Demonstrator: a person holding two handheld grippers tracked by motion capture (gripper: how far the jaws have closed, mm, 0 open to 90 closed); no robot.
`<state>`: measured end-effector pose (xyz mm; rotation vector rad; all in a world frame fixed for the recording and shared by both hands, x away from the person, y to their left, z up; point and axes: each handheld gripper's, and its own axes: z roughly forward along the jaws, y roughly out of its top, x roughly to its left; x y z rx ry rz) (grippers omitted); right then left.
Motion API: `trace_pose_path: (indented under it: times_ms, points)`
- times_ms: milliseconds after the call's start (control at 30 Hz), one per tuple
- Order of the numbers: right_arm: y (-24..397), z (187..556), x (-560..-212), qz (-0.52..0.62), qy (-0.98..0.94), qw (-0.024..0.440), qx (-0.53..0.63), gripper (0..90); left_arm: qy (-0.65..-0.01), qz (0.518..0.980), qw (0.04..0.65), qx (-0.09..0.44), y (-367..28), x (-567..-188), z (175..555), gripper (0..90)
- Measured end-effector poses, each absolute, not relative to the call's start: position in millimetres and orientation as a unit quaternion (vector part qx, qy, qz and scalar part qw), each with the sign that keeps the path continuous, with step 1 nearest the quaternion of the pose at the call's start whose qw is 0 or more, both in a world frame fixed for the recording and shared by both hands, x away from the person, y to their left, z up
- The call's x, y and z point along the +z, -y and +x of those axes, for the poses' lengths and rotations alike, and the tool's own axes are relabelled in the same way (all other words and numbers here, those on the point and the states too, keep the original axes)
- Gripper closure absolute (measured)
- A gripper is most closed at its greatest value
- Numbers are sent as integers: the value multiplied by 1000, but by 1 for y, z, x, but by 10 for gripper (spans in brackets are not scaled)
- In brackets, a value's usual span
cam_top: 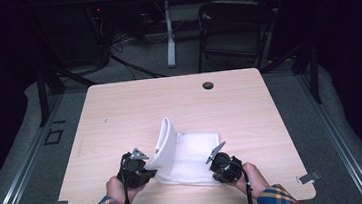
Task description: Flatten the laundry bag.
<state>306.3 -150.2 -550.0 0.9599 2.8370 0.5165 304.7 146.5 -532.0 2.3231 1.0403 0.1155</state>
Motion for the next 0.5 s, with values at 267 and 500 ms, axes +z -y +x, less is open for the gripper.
trace_pose_path:
  times_ms: [267,500]
  points:
    - [169,312,-549,328,-929,48,162,900,-394,878,272,13,-151,-531,307,662]
    - [180,318,-549,340,-925,49,164,900,-417,870,263,30,-168,-524,307,364]
